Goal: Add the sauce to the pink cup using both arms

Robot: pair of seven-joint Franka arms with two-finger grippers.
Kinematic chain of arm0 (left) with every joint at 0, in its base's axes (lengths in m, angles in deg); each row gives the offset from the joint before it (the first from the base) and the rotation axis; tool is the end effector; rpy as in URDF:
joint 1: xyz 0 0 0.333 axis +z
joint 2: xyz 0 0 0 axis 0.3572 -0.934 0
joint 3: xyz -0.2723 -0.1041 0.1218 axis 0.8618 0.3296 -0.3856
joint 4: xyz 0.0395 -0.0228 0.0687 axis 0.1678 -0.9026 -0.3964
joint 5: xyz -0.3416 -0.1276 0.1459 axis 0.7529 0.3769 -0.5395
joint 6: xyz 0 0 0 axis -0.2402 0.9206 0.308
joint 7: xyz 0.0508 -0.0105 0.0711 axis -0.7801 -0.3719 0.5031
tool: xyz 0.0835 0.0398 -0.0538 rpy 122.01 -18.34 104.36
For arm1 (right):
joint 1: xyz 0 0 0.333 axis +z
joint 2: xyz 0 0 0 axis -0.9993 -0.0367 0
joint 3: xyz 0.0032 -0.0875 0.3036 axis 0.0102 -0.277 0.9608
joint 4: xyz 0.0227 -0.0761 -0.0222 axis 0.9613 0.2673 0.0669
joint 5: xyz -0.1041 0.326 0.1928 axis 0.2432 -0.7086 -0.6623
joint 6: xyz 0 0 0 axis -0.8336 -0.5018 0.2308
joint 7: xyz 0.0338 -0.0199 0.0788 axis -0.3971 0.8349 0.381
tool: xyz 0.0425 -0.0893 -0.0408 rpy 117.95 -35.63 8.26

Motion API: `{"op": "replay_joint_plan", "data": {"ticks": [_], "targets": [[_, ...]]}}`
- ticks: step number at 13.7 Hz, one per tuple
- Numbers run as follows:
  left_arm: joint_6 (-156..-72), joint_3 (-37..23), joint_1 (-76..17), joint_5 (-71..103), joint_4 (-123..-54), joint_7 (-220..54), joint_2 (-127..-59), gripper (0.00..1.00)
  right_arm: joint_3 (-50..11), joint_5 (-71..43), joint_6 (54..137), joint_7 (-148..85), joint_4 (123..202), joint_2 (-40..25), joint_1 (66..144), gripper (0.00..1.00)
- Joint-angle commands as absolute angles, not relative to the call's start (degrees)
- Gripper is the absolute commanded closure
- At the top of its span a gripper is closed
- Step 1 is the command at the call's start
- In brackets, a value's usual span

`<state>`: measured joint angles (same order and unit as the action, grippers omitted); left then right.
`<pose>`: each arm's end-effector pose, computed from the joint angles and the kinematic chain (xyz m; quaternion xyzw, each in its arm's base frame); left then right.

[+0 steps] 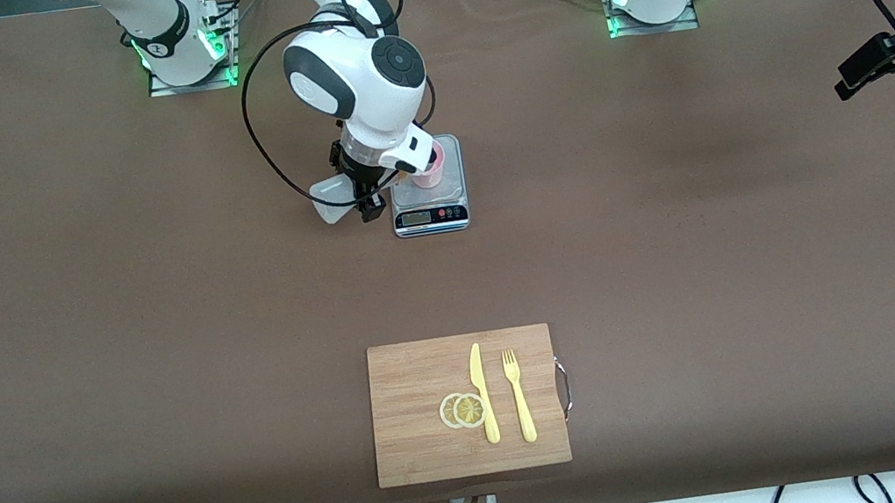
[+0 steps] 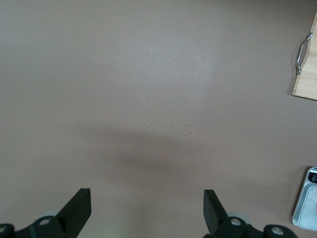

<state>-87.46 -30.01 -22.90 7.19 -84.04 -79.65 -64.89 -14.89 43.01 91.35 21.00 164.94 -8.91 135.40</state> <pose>0.5389 0.0243 0.6049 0.9938 0.1086 -0.0239 0.0050 0.4481 0.4407 0.3038 0.5351 0.8207 -0.1403 0.1428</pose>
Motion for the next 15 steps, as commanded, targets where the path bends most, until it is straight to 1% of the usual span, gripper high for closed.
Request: {"op": "replay_joint_plan", "data": {"ticks": [1,6,15], "targets": [[-86.68,-30.10,-22.60,9.18,-82.19,-80.12,-65.74,0.00,-15.28,44.69,89.41,18.80,164.51,-8.60,136.85,1.00],[-86.68,-30.10,-22.60,9.18,-82.19,-80.12,-65.74,0.00,-15.28,46.79,86.95,15.03,164.42,-8.60,138.34,1.00],[-86.68,-30.10,-22.60,9.18,-82.19,-80.12,-65.74,0.00,-15.28,47.85,81.14,12.82,161.70,-8.60,140.19,1.00]]}}
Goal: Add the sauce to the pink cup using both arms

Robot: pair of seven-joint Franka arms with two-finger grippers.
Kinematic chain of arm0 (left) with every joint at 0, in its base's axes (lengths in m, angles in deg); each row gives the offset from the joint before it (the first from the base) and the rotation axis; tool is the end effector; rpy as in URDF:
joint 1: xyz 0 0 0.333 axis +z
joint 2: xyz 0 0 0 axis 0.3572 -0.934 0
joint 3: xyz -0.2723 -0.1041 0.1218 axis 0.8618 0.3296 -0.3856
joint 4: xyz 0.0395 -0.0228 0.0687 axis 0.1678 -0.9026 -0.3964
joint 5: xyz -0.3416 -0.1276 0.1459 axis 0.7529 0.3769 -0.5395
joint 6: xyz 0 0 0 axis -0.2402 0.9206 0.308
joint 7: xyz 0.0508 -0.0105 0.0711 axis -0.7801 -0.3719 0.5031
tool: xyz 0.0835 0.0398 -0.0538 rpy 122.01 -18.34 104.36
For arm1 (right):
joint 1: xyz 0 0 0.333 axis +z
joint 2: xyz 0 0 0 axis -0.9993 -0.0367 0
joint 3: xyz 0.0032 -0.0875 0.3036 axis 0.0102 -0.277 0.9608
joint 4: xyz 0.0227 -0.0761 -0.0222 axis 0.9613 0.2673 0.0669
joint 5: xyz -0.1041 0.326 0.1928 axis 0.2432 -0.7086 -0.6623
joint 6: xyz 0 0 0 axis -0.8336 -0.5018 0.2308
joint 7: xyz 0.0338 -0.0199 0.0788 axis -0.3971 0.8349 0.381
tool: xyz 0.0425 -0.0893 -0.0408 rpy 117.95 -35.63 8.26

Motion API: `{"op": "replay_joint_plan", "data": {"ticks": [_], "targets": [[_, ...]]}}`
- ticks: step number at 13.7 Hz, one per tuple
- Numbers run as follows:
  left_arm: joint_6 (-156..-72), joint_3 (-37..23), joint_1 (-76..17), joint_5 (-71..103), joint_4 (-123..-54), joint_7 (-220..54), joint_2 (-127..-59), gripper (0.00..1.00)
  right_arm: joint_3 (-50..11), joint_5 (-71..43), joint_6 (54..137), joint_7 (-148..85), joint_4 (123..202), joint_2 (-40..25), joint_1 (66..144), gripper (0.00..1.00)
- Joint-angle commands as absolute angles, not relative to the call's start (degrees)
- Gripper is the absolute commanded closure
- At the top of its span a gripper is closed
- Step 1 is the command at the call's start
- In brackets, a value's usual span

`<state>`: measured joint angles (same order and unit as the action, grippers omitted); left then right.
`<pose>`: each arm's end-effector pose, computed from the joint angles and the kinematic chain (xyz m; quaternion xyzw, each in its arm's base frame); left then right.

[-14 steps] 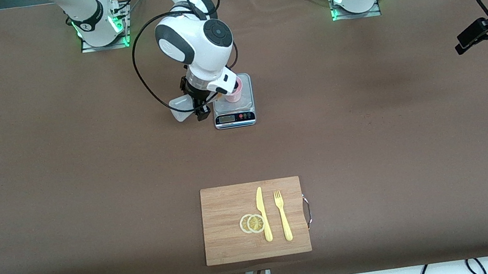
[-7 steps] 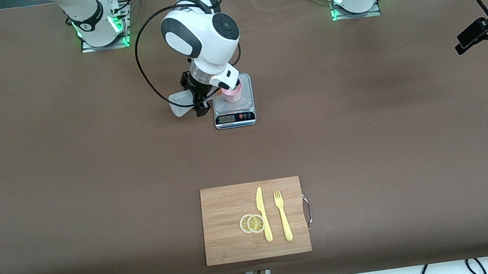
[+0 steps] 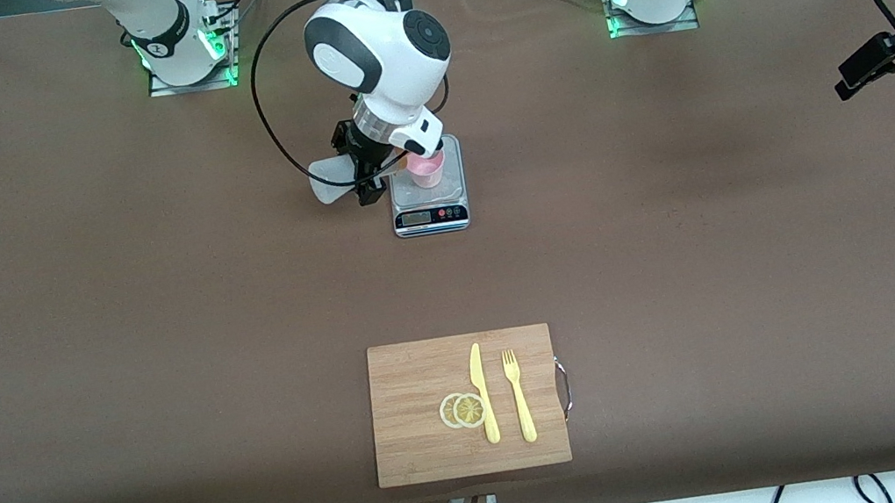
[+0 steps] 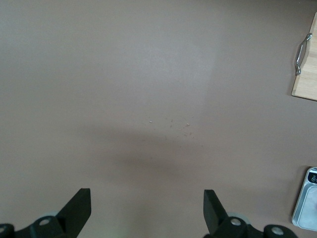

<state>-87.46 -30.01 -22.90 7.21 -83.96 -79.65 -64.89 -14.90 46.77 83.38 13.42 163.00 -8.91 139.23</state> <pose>0.5390 0.0243 0.6056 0.9938 0.1086 -0.0232 0.0053 0.4215 0.4577 0.3134 0.5532 0.7913 -0.1753 0.1924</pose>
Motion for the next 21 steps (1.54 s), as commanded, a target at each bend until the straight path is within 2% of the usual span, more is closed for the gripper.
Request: {"op": "replay_joint_plan", "data": {"ticks": [1,15,21], "targets": [[-86.68,-30.10,-22.60,9.18,-82.19,-80.12,-65.74,0.00,-15.28,47.85,80.88,12.82,161.70,-8.69,140.19,1.00],[-86.68,-30.01,-22.69,9.18,-82.19,-80.12,-65.74,0.00,-15.28,48.12,80.96,13.17,161.70,-9.04,140.02,1.00],[-86.68,-30.01,-22.69,9.18,-82.19,-80.21,-65.74,0.00,-15.46,42.76,84.39,14.14,161.61,-9.48,138.35,1.00]]}}
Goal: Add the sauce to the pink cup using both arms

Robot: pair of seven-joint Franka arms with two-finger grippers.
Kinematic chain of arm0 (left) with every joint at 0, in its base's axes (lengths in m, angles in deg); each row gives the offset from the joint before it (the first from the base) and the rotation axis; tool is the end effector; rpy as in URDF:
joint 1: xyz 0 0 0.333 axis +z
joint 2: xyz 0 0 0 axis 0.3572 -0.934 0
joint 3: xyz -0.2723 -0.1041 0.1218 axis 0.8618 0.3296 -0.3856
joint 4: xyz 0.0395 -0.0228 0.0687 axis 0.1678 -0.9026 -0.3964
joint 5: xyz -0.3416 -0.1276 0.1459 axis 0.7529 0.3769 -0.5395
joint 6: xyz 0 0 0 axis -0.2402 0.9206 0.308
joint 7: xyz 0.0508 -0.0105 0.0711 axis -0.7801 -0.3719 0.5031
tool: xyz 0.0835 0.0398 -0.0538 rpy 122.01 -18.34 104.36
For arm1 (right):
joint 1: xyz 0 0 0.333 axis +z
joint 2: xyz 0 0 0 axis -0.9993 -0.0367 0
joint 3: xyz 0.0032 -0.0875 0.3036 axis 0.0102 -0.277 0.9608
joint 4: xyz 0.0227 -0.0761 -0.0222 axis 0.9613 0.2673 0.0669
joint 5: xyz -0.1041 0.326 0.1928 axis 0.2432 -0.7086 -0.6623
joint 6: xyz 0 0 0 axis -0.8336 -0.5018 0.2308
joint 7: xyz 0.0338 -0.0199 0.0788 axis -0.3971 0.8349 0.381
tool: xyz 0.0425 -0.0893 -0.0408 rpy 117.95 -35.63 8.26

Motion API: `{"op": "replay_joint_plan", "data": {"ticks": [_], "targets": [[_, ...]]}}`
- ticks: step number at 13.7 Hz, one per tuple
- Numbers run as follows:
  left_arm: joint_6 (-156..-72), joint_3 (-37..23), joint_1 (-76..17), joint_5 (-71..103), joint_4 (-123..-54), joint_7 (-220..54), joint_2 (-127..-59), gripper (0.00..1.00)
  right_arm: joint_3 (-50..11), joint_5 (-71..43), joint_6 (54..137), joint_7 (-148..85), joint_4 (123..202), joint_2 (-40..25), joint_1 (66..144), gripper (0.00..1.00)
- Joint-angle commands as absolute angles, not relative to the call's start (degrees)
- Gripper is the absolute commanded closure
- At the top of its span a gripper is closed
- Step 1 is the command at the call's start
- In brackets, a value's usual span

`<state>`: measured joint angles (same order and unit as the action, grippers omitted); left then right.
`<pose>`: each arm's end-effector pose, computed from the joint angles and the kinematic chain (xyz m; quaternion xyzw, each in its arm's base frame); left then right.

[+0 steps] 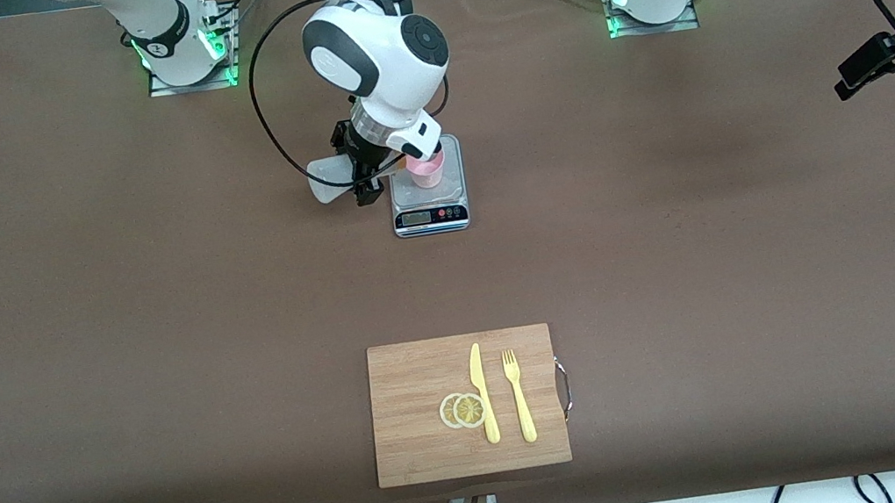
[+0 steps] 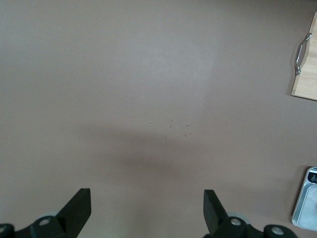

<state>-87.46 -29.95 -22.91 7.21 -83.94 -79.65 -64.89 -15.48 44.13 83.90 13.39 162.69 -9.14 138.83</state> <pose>0.5390 0.0236 0.6058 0.9939 0.1080 -0.0230 0.0052 0.4270 0.4546 0.3124 0.5697 0.7848 -0.1726 0.1722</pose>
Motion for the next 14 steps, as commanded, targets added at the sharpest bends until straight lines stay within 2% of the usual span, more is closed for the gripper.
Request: {"op": "replay_joint_plan", "data": {"ticks": [1,14], "targets": [[-86.68,-30.01,-22.69,9.18,-82.19,-80.21,-65.74,0.00,-15.37,42.67,85.26,14.14,161.61,-9.74,138.35,1.00],[-86.68,-30.01,-22.69,9.09,-82.19,-80.56,-65.65,0.00,-15.55,30.20,89.48,29.59,161.96,-9.31,130.44,1.00]]}}
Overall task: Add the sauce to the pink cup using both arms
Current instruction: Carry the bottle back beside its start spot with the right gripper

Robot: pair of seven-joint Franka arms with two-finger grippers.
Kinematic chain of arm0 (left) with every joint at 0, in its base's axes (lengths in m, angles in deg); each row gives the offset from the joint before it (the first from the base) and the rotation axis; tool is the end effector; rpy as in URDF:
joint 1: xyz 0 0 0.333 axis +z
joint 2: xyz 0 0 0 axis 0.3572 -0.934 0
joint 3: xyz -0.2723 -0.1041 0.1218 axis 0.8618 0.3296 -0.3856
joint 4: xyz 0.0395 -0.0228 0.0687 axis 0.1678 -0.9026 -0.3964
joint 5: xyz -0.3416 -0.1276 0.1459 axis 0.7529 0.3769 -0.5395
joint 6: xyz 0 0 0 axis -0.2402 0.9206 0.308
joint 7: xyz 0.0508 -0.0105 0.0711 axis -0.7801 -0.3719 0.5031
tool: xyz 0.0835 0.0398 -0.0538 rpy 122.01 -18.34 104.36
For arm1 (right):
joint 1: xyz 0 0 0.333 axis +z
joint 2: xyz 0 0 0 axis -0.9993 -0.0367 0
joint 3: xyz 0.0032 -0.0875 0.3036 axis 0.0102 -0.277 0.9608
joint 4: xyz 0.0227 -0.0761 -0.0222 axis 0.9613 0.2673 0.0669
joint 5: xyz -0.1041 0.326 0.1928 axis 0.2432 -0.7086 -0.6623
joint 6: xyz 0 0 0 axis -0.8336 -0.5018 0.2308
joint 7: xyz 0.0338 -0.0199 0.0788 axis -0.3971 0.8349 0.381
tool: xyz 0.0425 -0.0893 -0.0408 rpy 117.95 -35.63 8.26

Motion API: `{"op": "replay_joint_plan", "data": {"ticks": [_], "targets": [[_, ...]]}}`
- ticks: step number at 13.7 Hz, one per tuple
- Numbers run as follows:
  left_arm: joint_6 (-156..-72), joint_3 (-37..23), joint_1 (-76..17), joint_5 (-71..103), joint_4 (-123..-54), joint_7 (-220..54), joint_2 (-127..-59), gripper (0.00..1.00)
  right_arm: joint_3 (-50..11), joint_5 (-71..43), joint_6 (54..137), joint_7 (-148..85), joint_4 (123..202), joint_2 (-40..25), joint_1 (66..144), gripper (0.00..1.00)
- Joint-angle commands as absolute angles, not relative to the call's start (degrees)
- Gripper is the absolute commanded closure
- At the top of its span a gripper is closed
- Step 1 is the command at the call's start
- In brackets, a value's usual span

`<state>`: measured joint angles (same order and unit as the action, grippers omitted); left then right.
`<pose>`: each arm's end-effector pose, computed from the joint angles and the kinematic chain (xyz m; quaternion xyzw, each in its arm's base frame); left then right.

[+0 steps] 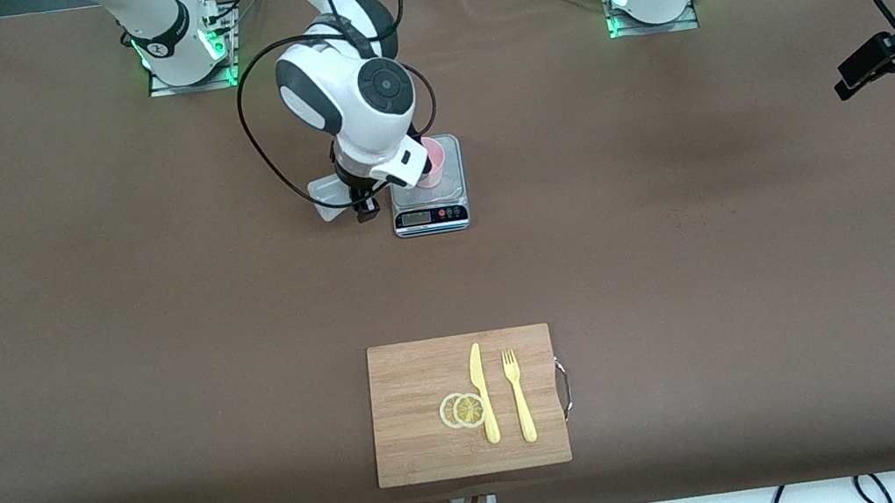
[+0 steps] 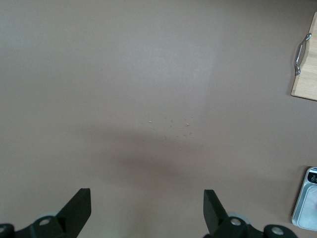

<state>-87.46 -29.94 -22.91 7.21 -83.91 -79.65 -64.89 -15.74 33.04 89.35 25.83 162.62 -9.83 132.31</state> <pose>0.5391 0.0235 0.6060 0.9939 0.1079 -0.0228 0.0052 0.4729 0.4206 0.3064 0.5694 0.8069 -0.1451 0.0605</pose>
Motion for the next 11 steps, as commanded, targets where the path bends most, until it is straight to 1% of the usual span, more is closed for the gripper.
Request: {"op": "replay_joint_plan", "data": {"ticks": [1,6,9,11], "targets": [[-86.68,-30.01,-22.69,9.09,-82.19,-80.64,-65.65,0.00,-15.55,28.36,90.18,31.61,161.96,-9.31,129.74,1.00],[-86.59,-30.01,-22.42,8.30,-82.80,-80.82,-65.21,0.00,-16.07,18.42,91.69,45.57,162.14,-9.04,122.80,1.00],[-86.77,-30.10,-22.42,8.30,-83.07,-80.82,-65.12,0.00,-16.25,9.39,91.69,57.86,162.40,-9.04,116.22,1.00],[-86.77,-30.10,-22.42,8.21,-83.07,-80.82,-65.12,0.00,-16.25,5.85,91.07,65.52,162.57,-9.04,112.09,1.00]]}}
